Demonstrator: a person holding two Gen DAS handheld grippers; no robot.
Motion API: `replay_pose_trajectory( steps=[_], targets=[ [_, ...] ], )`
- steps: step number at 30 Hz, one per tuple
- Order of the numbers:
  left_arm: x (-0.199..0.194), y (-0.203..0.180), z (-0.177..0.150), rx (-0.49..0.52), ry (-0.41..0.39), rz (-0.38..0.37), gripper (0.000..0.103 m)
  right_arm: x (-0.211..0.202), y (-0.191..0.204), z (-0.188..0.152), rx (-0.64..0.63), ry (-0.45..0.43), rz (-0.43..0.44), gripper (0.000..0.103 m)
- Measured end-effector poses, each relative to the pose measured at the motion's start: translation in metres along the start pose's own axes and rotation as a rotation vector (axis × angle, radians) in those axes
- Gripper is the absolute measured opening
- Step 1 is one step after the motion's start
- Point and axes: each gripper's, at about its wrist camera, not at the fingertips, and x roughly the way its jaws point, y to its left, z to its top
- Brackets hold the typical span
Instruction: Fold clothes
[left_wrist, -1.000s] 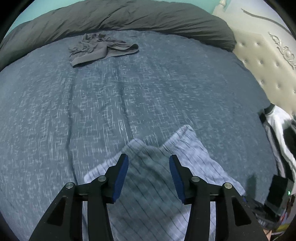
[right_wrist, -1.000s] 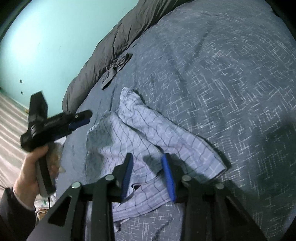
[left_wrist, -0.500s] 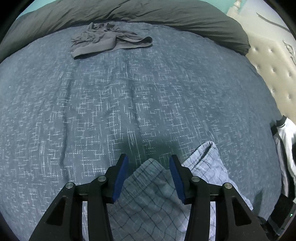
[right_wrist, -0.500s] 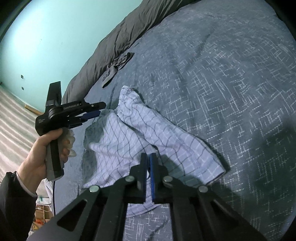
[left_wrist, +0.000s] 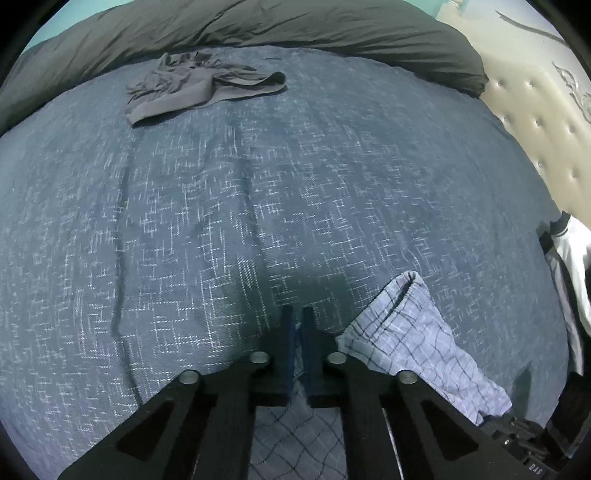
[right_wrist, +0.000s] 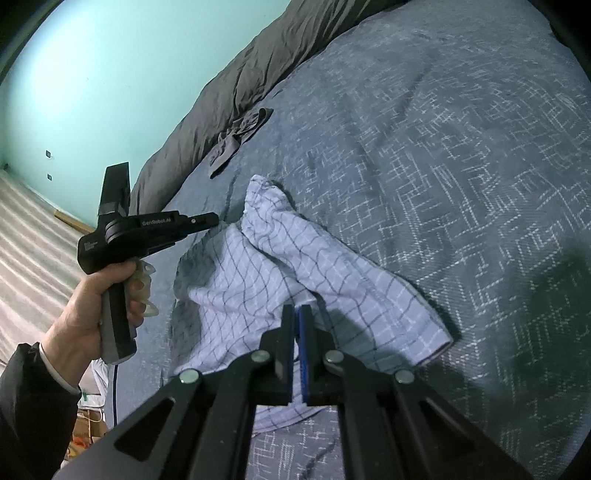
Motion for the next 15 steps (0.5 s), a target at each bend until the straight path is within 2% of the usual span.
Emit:
replay_pose_trajectory(
  steps=[9,15],
  targets=[
    [-0.007,0.002,0.001,-0.011,-0.021,0.008,0.001,-0.003,-0.004,0.0,0.009,-0.004,0.009,0.002],
    [-0.024,0.006,0.003,-0.03,-0.049,-0.017,0.001,-0.011,-0.002,-0.001,0.009,-0.017,0.021,0.002]
  ],
)
